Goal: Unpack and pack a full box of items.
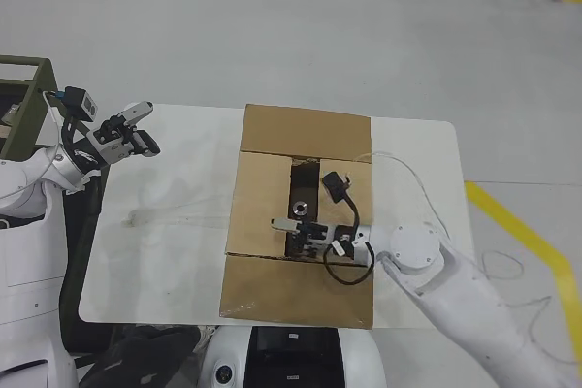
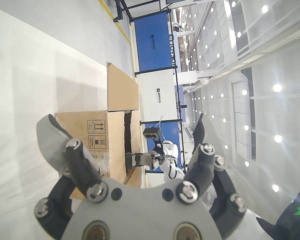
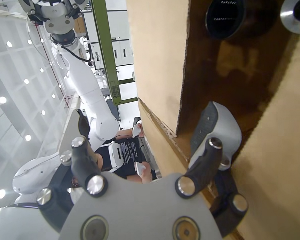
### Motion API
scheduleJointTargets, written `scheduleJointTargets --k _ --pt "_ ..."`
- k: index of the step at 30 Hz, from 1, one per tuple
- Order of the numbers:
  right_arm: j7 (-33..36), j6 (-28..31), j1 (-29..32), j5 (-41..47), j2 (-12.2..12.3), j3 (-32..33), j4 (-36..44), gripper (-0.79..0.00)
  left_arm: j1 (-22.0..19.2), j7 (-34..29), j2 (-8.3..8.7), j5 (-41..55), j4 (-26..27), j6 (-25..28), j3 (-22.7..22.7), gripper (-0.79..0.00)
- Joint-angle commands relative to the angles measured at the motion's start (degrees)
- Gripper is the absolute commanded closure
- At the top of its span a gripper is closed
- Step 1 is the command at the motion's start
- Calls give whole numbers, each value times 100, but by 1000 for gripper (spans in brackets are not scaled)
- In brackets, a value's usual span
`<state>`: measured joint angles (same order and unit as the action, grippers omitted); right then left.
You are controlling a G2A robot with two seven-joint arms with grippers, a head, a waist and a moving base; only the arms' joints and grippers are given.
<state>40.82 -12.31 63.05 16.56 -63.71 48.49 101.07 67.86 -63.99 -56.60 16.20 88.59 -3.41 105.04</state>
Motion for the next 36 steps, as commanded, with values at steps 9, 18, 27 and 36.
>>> scheduleJointTargets --k 9,18,27,36 --pt "-59 488 -279 349 -226 -398 -486 -785 0 0 0 0 0 0 0 -785" --pt "-57 892 -101 905 -246 -63 -312 -785 0 0 0 0 0 0 0 -785" --pt "109 1099 -30 1085 -270 46 146 -785 0 0 0 0 0 0 0 -785" --pt "-178 1236 -491 1083 -533 -529 -13 -785 0 0 0 0 0 0 0 -785"
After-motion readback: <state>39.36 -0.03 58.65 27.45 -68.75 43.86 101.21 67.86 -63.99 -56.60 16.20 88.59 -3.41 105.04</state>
